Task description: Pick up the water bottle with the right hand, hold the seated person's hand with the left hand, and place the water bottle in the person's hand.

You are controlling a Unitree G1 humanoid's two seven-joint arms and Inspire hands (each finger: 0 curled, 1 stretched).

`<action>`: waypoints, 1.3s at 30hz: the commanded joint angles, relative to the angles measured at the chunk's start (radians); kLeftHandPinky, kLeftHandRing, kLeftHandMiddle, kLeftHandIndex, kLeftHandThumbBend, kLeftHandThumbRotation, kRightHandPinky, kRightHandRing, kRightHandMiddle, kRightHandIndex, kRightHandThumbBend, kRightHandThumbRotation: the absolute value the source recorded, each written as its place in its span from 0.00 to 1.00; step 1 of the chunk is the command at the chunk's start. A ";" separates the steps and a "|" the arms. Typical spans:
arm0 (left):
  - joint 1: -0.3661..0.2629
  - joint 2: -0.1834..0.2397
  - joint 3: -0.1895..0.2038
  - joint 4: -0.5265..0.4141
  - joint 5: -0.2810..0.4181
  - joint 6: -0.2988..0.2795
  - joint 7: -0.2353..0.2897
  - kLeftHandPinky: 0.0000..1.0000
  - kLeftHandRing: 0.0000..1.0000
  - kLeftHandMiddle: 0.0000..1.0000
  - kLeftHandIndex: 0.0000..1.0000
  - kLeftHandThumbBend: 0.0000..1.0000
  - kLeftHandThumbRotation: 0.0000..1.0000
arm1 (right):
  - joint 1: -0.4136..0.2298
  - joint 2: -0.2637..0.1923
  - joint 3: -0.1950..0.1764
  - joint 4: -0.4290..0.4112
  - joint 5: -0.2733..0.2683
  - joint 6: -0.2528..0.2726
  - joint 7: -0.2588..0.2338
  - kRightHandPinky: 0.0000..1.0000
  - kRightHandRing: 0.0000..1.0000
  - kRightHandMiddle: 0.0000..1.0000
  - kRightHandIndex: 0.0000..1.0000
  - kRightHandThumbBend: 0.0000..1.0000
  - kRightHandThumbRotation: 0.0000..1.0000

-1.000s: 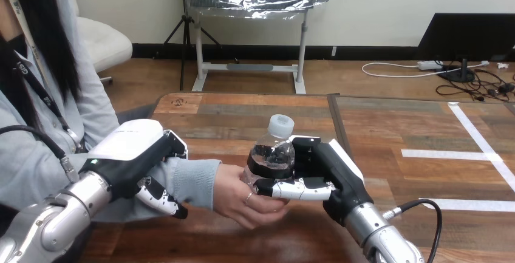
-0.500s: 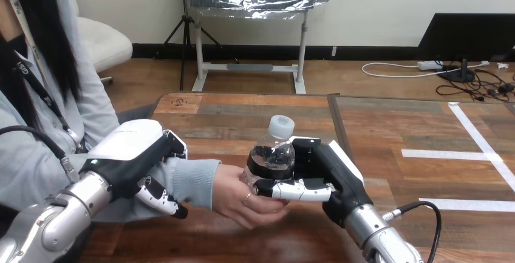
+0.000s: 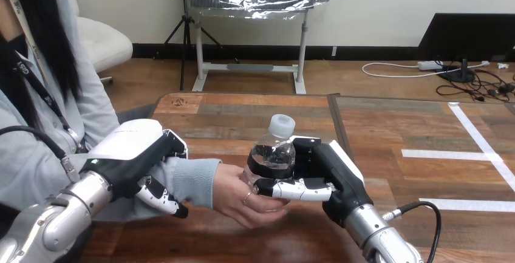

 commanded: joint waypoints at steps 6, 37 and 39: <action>-0.059 -0.017 0.013 -0.080 -0.016 0.036 -0.014 0.25 0.31 0.38 0.37 0.89 0.02 | -0.062 0.024 0.019 -0.059 -0.002 -0.017 0.015 0.23 0.30 0.40 0.46 0.65 0.00; -0.005 0.011 0.017 -0.118 -0.004 0.026 -0.004 0.60 0.68 0.74 0.79 1.00 0.36 | -0.067 -0.021 0.018 -0.070 -0.069 -0.005 -0.089 0.92 0.90 0.87 0.93 0.73 0.25; -0.001 0.011 0.018 -0.119 -0.007 0.027 -0.007 0.62 0.70 0.76 0.81 1.00 0.37 | -0.067 -0.023 0.018 -0.072 -0.072 -0.003 -0.096 0.95 0.93 0.90 0.96 0.74 0.30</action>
